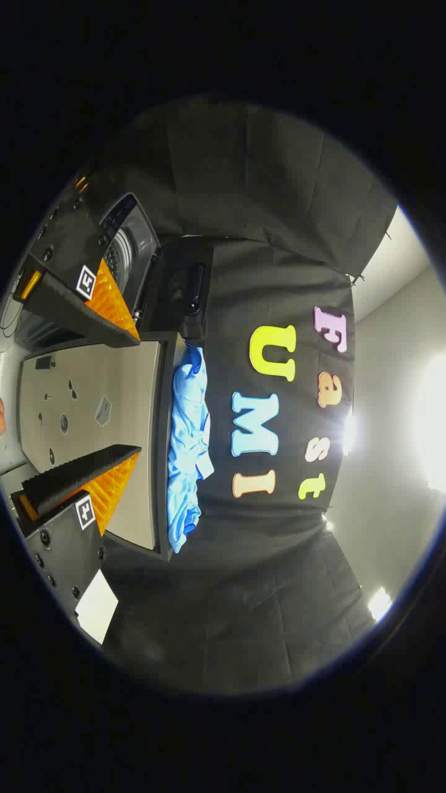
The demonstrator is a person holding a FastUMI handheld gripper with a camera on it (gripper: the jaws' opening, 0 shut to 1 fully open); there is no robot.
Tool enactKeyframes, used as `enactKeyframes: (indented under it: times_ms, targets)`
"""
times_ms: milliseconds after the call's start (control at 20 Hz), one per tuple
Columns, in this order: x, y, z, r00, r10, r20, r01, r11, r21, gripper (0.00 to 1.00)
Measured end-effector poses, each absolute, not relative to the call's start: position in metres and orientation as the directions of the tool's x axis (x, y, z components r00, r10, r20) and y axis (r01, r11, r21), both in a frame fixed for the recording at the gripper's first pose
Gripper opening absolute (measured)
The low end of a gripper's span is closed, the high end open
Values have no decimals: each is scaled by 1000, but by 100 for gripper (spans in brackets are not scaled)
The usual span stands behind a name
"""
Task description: Put the clothes into the washing machine and then close the washing machine lid.
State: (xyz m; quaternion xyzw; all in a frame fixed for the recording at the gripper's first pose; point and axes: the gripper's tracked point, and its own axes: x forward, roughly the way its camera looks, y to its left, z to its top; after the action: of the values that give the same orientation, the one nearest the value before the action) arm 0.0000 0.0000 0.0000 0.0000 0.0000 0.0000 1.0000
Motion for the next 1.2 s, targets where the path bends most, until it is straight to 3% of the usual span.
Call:
enactKeyframes:
  times_ms: [1200]
  targets:
    - [-6,-4,0,999,-48,-1,48,999,-12,98]
